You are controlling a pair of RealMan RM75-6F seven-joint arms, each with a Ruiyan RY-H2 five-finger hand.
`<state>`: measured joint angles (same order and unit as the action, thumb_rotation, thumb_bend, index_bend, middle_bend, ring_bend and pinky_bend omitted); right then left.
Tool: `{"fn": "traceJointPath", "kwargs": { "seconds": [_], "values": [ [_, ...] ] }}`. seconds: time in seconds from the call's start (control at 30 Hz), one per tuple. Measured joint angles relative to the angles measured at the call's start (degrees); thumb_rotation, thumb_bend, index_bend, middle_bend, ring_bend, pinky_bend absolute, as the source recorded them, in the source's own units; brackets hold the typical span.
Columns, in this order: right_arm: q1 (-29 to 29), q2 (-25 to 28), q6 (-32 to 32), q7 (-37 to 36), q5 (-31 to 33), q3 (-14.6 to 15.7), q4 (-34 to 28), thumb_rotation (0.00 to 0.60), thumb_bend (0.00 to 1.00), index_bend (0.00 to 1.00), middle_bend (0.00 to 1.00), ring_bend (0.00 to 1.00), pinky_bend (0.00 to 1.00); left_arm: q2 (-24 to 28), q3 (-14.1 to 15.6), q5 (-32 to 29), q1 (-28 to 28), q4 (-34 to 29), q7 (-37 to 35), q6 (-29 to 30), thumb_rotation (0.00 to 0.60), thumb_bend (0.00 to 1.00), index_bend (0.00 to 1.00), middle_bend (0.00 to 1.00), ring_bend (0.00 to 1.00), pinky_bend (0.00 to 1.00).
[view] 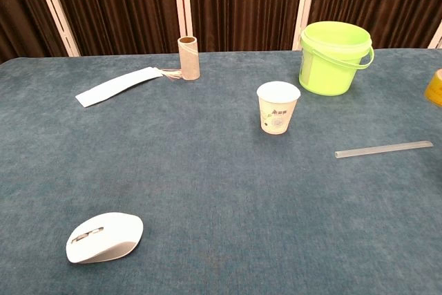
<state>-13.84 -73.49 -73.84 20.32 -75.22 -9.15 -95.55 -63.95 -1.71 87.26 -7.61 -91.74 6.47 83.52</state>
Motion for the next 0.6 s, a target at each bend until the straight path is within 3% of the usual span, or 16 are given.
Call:
{"fn": "traceJointPath", "kwargs": {
  "seconds": [0.27, 0.6],
  "values": [
    [-6.11, -6.69, 6.84, 7.81, 8.88, -2.64, 4.02, 0.6, 0.17, 0.43, 0.09, 0.0, 0.0, 0.01, -0.03, -0.06, -0.05, 0.02, -0.07, -0.08, 0.6, 0.0, 0.02, 0.0, 0.0, 0.0],
    [-10.52, -13.04, 8.91, 11.6, 14.81, -4.91, 10.12, 0.6, 0.17, 0.48, 0.12, 0.0, 0.0, 0.08, -0.03, -0.06, -0.12, 0.06, -0.27, -0.19, 0.6, 0.0, 0.02, 0.0, 0.0, 0.0]
  ]
}}
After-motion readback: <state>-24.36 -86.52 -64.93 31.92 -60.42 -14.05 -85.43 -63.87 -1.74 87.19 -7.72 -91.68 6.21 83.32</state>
